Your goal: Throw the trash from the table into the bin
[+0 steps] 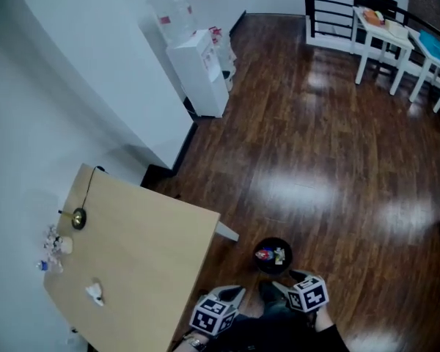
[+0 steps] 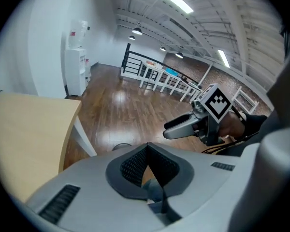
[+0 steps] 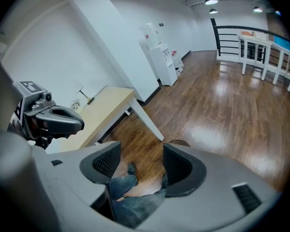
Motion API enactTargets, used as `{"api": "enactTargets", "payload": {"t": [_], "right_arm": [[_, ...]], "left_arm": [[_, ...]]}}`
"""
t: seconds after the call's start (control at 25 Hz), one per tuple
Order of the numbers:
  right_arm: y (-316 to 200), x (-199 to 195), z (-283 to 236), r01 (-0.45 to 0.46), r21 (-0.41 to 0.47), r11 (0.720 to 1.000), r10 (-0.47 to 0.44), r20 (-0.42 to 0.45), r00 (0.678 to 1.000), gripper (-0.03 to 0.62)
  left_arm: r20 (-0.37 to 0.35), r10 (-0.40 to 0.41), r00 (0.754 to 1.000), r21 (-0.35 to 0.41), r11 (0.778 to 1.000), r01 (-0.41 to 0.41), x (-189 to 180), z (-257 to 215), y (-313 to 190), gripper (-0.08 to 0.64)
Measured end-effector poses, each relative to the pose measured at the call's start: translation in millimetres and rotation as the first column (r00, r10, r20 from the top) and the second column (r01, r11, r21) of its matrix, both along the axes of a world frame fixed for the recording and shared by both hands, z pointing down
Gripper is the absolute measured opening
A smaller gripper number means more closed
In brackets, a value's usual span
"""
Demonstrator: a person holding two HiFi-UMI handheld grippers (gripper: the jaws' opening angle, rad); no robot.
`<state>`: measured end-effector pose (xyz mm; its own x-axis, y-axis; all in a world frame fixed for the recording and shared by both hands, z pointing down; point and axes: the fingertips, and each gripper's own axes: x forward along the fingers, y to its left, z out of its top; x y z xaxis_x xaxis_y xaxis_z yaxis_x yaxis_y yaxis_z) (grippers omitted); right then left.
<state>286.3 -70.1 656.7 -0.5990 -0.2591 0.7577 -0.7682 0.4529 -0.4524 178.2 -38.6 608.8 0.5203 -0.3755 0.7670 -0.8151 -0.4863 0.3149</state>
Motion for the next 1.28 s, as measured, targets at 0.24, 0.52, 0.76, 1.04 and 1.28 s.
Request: {"api": "enactTargets", "payload": {"t": [0.24,0.52,0.76,1.04,1.28], "right_arm": [[0,-51,-11,0.153,0.002,0.988,-0.153,0.030,0.988,0.285],[7,-170,-38,0.450,0.085,0.889,-0.454,0.032,0.890,0.285],[47,-308,-66,0.666,0.143,0.732,-0.675,0.023,0.738,0.285],[115,-447,-85,0.823,0.206,0.529,-0.839,-0.021,0.544,0.285],[159,-560,-76,0.886,0.261,0.383,-0.906,-0.083,0.416,0.285]], "left_arm": [[0.026,-0.248,0.968,-0.010,0.969,0.248,-59,-5,14,0.006],[0.000,-0.551,0.835,0.022,0.835,0.550,-161,-22,48,0.006],[-0.036,-0.764,0.644,0.072,0.641,0.765,-276,-37,101,0.006],[-0.056,-0.911,0.408,0.111,0.401,0.909,-391,-40,184,0.005],[-0.088,-0.964,0.252,0.105,0.242,0.965,-460,-30,240,0.005]]}}
